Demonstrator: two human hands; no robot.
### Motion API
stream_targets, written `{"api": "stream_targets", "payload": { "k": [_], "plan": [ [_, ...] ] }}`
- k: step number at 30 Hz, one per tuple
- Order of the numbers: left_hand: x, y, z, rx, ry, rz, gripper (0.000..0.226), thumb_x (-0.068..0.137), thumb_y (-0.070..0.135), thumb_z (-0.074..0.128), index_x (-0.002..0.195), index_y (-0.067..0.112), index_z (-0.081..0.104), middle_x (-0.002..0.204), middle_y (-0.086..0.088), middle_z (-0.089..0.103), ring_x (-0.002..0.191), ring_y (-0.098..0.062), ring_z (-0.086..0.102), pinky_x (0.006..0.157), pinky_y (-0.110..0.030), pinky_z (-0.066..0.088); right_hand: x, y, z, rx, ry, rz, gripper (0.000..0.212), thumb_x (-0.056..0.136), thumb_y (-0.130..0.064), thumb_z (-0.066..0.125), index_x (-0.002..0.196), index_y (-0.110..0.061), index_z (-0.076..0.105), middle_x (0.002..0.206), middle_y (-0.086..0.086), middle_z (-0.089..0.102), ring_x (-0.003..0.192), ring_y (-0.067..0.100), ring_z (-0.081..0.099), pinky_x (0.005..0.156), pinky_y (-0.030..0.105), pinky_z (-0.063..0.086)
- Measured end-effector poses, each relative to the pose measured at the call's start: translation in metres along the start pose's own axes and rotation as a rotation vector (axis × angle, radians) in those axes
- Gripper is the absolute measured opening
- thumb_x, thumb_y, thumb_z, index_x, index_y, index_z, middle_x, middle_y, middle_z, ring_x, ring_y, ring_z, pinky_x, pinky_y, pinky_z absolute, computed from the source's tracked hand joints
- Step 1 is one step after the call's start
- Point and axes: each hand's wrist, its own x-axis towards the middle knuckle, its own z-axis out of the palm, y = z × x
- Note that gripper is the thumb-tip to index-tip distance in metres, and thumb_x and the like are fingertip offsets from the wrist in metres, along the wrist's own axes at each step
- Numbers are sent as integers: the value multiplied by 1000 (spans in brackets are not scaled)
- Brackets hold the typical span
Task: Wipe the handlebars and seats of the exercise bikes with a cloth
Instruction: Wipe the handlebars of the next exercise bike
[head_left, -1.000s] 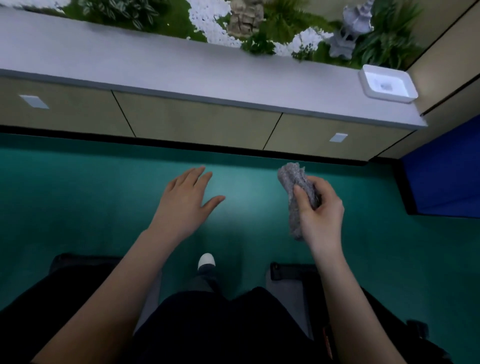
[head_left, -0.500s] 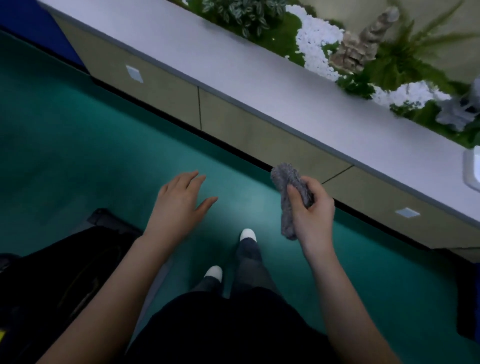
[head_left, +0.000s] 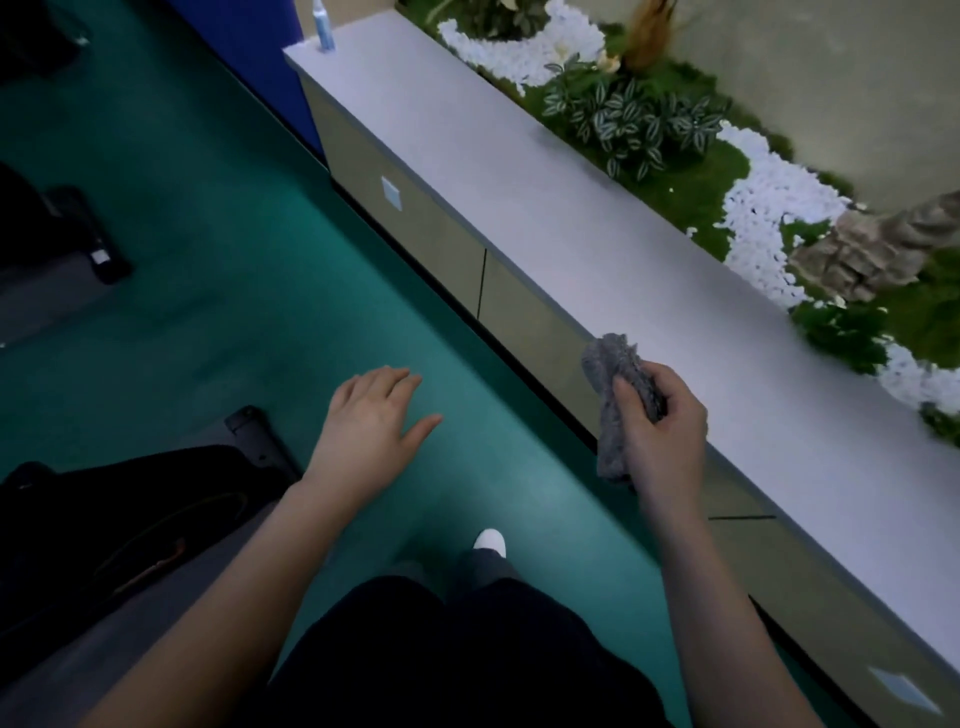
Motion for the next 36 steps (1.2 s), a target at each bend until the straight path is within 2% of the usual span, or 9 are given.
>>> {"api": "stream_targets", "payload": {
  "k": [6,10,15,20,25,28,31,36],
  "plan": [
    [25,15,3,-18,-2,-57,60,95,51,43,142,16,40,147,-1,40,138,-19,30,114,-35,15,52,5,-3,-11,-19,6,9,91,-10,57,92,-17,63,79,-9,61,65,-8,51,59,6,40],
    [47,4,7,-4,-38,-104,58,94,53,42,141,19,42,145,2,42,136,-18,34,112,-33,16,74,6,19,-54,-119,24,8,91,-11,58,95,-10,65,84,3,63,71,5,54,65,20,44],
    [93,-18,13,-14,-56,-140,58,94,55,41,140,20,43,143,3,44,135,-17,35,111,-32,16,115,-3,55,-81,-138,7,12,90,-10,59,100,-6,65,88,0,63,73,-3,54,65,7,42],
    [158,-52,2,-75,-27,-170,56,94,53,44,136,17,48,140,1,49,132,-19,39,109,-33,20,168,-29,103,-132,-156,-54,11,91,-8,59,98,-10,66,83,-8,62,74,-6,54,65,7,41],
    [215,-95,-26,-123,34,-228,55,94,52,45,135,15,49,137,-2,51,130,-22,42,110,-35,22,218,-63,172,-195,-229,-141,13,90,-8,59,100,-7,67,89,-1,64,79,5,54,67,5,39],
    [233,-124,-41,-138,57,-282,55,94,51,45,135,15,49,138,-3,51,130,-23,42,110,-35,23,235,-81,217,-176,-308,-167,13,90,-7,59,100,-6,67,91,2,65,81,4,55,71,11,42],
    [237,-148,-51,-160,81,-360,56,94,51,45,136,15,47,141,-2,48,132,-22,40,109,-37,26,245,-94,256,-151,-412,-165,14,90,-7,60,101,-3,66,96,9,66,87,13,58,78,23,45],
    [240,-190,-58,-233,111,-551,56,94,47,48,137,12,47,143,-5,46,133,-22,39,107,-38,29,266,-116,329,-135,-614,-217,11,90,-7,60,97,-12,66,91,1,66,80,7,58,72,15,44]
  ]
}}
